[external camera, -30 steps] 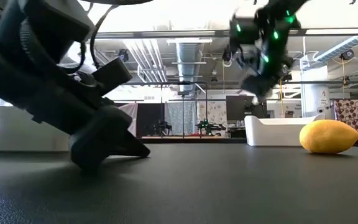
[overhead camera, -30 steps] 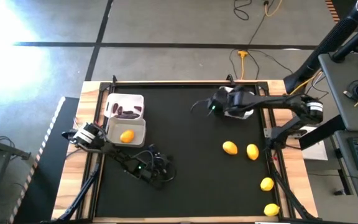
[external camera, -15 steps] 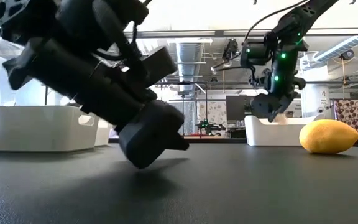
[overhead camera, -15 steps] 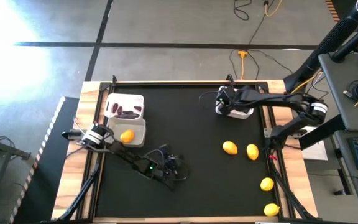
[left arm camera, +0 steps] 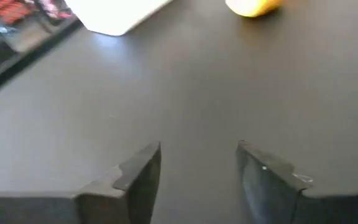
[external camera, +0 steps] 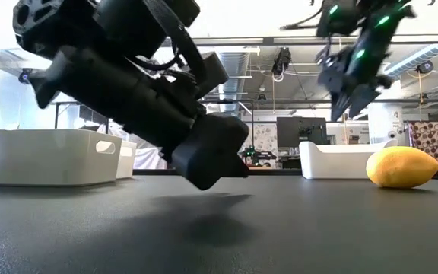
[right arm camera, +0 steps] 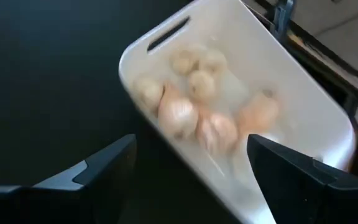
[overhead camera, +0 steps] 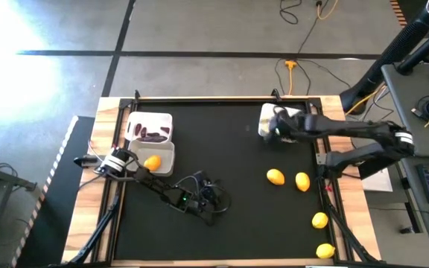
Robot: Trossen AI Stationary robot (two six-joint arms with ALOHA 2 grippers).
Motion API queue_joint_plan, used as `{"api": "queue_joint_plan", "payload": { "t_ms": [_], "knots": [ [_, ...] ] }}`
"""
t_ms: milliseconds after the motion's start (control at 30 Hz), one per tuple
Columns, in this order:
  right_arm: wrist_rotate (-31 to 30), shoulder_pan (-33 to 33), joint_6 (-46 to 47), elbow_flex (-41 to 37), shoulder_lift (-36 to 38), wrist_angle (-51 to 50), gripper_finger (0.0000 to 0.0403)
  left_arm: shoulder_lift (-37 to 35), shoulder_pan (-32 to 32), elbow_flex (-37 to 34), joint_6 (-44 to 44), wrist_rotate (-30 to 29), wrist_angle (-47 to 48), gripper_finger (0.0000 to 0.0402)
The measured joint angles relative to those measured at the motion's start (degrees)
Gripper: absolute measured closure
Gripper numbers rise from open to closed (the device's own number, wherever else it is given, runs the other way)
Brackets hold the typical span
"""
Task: Sort produce into baskets
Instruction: Put the lemon into the bottom gray bin
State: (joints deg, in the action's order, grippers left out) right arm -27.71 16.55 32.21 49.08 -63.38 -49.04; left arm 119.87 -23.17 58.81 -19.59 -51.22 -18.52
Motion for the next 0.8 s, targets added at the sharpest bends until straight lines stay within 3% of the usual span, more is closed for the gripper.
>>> {"api": "queue_joint_plan", "payload": {
  "t_ms": [167, 333, 567, 800],
  "knots": [
    [-0.78, -13.87, 17.11, -2.62, 4.23, -4.52, 0.0118, 0.0, 1.51, -0.25, 2.68, -3.85, -2.32, 0.0176],
    [1.2, -23.5, 31.26, -6.09, 2.03, -4.53, 0.0131, -0.02, 3.91, -0.37, 10.92, -2.2, -5.26, 0.0149],
    [10.63, -26.14, 38.24, -6.82, -4.98, -5.17, 0.0148, 0.76, 8.91, -0.42, 11.54, 16.86, -7.1, 0.0127],
    [13.19, -26.03, 39.02, -6.19, -9.66, -8.09, 0.016, 6.05, 10.5, -0.33, 10.84, 22.6, -17.97, 0.0112]
  ]
}}
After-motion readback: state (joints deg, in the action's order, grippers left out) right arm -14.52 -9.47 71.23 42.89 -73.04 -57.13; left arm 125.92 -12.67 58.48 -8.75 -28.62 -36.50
